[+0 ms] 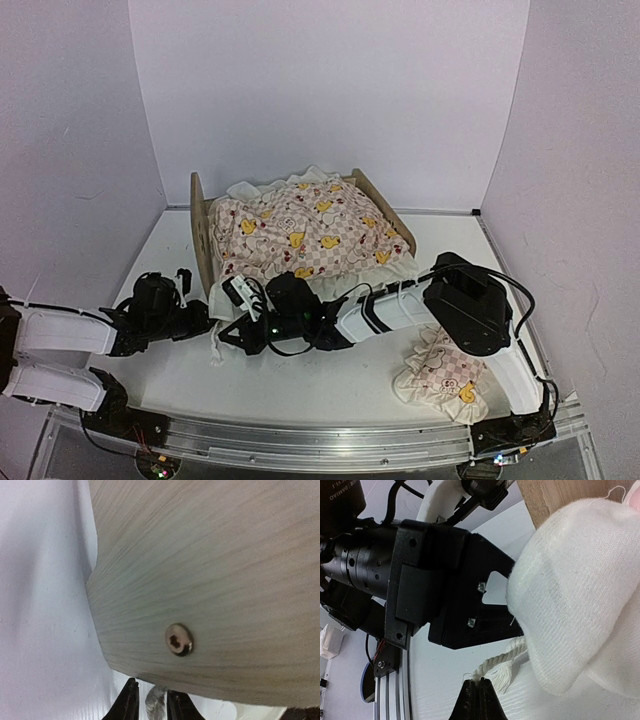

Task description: Set up the pet bed

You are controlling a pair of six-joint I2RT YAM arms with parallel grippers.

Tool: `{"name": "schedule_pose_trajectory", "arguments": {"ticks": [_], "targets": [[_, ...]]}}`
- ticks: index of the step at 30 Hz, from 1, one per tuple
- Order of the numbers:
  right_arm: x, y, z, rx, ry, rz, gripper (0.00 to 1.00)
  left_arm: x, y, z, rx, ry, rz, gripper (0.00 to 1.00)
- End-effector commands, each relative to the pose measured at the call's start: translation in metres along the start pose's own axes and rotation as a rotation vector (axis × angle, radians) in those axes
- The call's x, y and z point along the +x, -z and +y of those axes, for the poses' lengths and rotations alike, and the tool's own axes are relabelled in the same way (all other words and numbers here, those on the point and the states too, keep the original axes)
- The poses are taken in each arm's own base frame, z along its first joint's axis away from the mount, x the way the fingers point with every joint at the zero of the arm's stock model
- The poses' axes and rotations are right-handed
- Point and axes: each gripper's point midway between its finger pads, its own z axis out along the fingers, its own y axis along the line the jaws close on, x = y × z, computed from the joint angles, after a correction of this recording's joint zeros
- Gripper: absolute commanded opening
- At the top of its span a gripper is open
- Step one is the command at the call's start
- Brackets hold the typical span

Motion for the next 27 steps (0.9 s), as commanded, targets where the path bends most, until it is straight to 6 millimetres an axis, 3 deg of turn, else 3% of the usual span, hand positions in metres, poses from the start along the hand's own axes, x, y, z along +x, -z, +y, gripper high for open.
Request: {"name": "schedule_pose_trajectory", "arguments": {"ticks": [1,5,10,14,20,27], "targets": [[-0.011,-0.002,0.013,-0.043,0.025,-0.038,0.0,-0.037,-0.002,-0.025,0.049,-0.047,-0.096,0.21],[-0.011,-0.002,0.013,-0.045,0.026,-0.037,0.0,-0.042,-0.002,-0.029,0.056,-0.061,-0.105,0.26],[-0.012,0.001,0.006,0.004,0.014,-0.052,0.0,-0.043,0.002,-0.025,0.053,-0.062,-0.116,0.1],[-0.019,0.008,-0.022,0.151,-0.039,-0.104,0.0,-0.04,0.008,-0.025,0.069,-0.061,-0.122,0.03],[-0.039,0.003,-0.045,0.209,-0.069,-0.154,0.0,-0.033,0.016,-0.027,0.095,-0.058,-0.099,0.0],[-0.066,-0.006,-0.051,0.209,-0.051,-0.209,0.0,-0.032,0.022,-0.03,0.102,-0.063,-0.084,0.0]]}}
